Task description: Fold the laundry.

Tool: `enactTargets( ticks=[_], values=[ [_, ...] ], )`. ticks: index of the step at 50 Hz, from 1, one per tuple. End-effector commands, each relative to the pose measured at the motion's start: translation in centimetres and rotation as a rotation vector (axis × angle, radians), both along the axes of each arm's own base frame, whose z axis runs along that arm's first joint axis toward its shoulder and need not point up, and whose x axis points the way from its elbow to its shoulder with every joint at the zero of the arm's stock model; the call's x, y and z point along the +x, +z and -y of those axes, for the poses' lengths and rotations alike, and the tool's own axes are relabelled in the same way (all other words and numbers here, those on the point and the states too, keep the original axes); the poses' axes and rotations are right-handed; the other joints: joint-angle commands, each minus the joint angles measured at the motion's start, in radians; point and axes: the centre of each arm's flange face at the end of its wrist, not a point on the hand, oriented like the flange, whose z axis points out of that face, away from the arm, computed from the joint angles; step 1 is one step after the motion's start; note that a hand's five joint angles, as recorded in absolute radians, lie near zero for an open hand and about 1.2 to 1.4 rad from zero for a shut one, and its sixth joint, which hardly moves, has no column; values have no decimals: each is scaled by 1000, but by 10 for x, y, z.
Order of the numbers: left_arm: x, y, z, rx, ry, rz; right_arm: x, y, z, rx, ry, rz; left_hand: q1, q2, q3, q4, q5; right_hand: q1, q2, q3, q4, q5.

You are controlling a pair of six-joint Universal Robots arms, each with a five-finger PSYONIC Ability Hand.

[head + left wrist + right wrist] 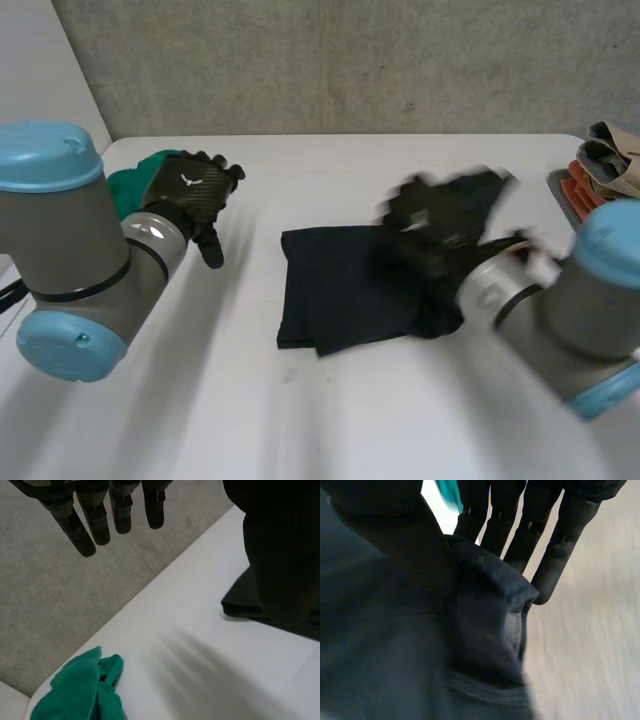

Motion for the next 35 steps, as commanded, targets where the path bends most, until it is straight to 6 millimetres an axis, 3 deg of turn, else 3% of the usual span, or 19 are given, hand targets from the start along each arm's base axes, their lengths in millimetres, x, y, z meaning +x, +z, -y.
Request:
enactTargets(
  ticks=[1, 2, 3, 7, 12, 13, 15, 18, 21, 30, 35],
  values=[
    [10, 12, 0, -13, 30, -43, 53, -42, -72, 72, 409, -3, -37, -32, -37, -27, -52, -366, -403, -419, -431, -409],
    [11, 14, -1, -15, 32, -46, 55, -43, -71, 73, 404, -2, -37, -32, -37, -27, -52, -820, -857, -873, -885, -862],
    [11, 16, -1, -18, 35, -50, 56, -42, -70, 74, 395, -2, -37, -32, -37, -27, -52, -960, -997, -1013, -1025, -1002],
    [14, 29, 2, -54, 44, -79, 54, -25, -61, 137, 311, 55, -37, -32, -37, -27, -52, -960, -997, -1013, -1025, -1002],
    [11, 52, 4, -120, 34, -133, 37, 44, -44, 323, 152, 382, -37, -32, -37, -27, -52, -960, -997, -1013, -1025, -1002],
    [8, 59, 5, -139, 29, -156, 27, 60, -34, 402, 86, 513, -37, -32, -37, -27, -52, -960, -997, -1013, -1025, -1002],
    [3, 65, 4, -155, 15, -181, 17, 69, -21, 478, 17, 631, -37, -32, -37, -27, -52, -960, -997, -1013, -1025, -1002],
    [-14, 74, -1, -165, -27, -228, 3, 69, -4, 560, -102, 723, -37, -32, -37, -27, -52, -960, -997, -1013, -1025, -1002],
    [-31, 73, -6, -136, -60, -261, -1, 62, 5, 596, -179, 659, -37, -32, -37, -27, -52, -960, -997, -1013, -1025, -1002],
    [-54, 38, -23, 56, -1, -261, 2, 38, 27, 768, -290, 483, -37, -32, -37, -27, -52, -960, -997, -1013, -1025, -1002],
    [-60, 14, -36, 143, 75, -265, 19, 35, 33, 847, -253, 450, -37, -32, -37, -27, -52, -960, -997, -1013, -1025, -1002]
  ],
)
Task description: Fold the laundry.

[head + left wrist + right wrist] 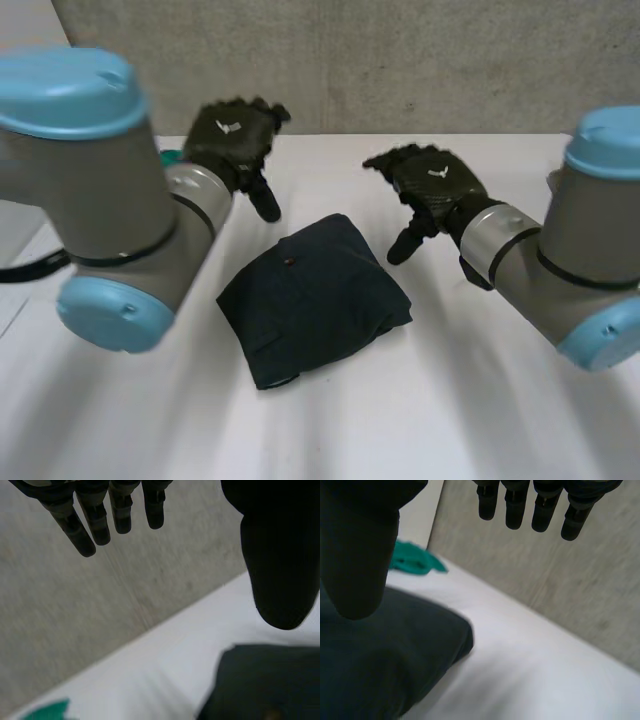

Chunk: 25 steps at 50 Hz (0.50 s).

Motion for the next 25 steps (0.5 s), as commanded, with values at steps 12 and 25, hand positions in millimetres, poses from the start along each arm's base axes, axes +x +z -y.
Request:
enactTargets(
  ticks=[12, 25],
  values=[
    [1, -60, -44, 262, 156, -47, 53, -20, 1, 133, 243, -145, -37, -32, -37, -27, -52, -51, -35, -36, -35, -53],
    [-4, -119, -21, 294, 218, 53, 58, -71, 26, -4, 243, -410, -37, -32, -37, -27, -52, -51, -35, -36, -35, -53]
  ],
)
